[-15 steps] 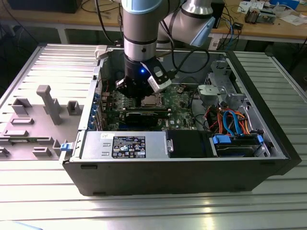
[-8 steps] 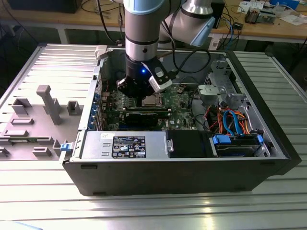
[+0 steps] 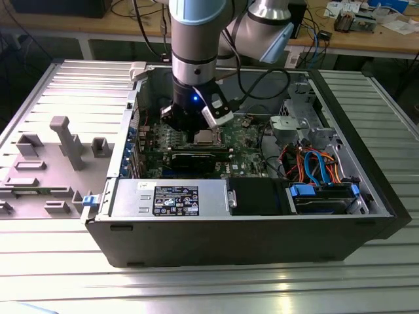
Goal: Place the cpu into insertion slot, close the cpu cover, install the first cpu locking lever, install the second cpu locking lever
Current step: 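Install the second cpu locking lever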
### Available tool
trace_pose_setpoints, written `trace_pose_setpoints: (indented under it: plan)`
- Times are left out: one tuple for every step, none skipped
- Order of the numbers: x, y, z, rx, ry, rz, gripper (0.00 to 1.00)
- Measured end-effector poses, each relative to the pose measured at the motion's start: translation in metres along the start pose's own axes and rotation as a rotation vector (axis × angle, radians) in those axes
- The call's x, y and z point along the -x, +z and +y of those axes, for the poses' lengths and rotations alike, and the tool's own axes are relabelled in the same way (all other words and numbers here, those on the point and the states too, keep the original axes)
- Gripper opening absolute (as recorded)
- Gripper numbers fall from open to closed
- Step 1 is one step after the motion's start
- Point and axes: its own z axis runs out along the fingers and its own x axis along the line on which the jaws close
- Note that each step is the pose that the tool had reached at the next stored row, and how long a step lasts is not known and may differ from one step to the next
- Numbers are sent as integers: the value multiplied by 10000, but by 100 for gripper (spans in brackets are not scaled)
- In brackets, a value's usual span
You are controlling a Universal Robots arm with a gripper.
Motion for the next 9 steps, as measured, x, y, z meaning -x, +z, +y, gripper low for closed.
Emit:
trace_pose_setpoints:
  plan:
    - [25,2,1,-6,80,-5,11]
    - [40,2,1,-6,108,-3,11]
    - [49,2,2,-4,118,2,11]
    - [68,2,4,-4,131,17,11]
    - [92,2,4,-1,138,34,11]
    - [125,2,4,1,142,55,11]
    - [152,2,4,3,145,76,11]
    - [172,1,3,4,147,92,11]
    - [195,1,3,6,150,112,11]
